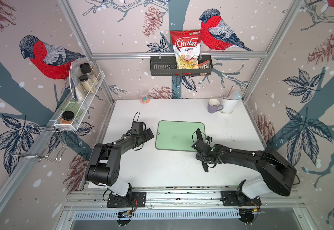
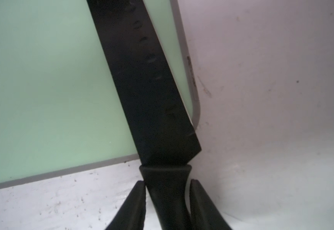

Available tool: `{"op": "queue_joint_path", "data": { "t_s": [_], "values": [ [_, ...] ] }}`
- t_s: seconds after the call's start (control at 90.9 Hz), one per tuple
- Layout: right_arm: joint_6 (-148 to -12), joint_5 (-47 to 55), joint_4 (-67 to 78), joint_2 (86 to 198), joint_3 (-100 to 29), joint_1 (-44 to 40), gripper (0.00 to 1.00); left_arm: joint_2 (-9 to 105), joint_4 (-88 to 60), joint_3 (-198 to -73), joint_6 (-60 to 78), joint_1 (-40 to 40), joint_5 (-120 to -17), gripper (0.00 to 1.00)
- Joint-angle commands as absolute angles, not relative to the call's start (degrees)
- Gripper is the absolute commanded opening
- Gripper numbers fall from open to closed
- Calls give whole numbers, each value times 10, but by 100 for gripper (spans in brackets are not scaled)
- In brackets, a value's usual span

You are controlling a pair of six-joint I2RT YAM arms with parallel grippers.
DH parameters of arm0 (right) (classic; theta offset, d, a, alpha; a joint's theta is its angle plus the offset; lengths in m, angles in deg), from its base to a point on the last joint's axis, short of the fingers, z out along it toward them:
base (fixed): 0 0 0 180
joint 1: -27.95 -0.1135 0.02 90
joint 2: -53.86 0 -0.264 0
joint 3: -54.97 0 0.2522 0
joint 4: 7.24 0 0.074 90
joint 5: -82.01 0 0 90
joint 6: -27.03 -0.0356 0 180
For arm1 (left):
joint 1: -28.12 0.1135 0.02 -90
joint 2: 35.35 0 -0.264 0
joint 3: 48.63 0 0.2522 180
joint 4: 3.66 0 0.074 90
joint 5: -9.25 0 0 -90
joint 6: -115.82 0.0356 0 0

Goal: Align the knife with the edge of the cutting board
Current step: Adjust the knife at the edge of the cutting board.

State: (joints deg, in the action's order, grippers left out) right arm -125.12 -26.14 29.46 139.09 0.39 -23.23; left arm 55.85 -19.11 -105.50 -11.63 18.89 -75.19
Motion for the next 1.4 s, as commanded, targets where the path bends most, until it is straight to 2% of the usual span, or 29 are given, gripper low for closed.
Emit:
{"op": "queue_joint_path", "data": {
  "t_s": [0.0,0.385,0.627,1.387],
  "values": [
    [-1266,-281,310,1383,5,-233,39,566,-233,-1055,-117,188,-749,95],
    [-1272,-272,291,1389,13,-234,38,566,-241,-1061,-116,187,-751,95],
    [-1278,-270,287,1389,16,-243,32,566,-246,-1063,-115,188,-751,95],
    [-1259,-283,305,1382,10,-246,31,571,-242,-1060,-115,188,-750,95]
  ]
}}
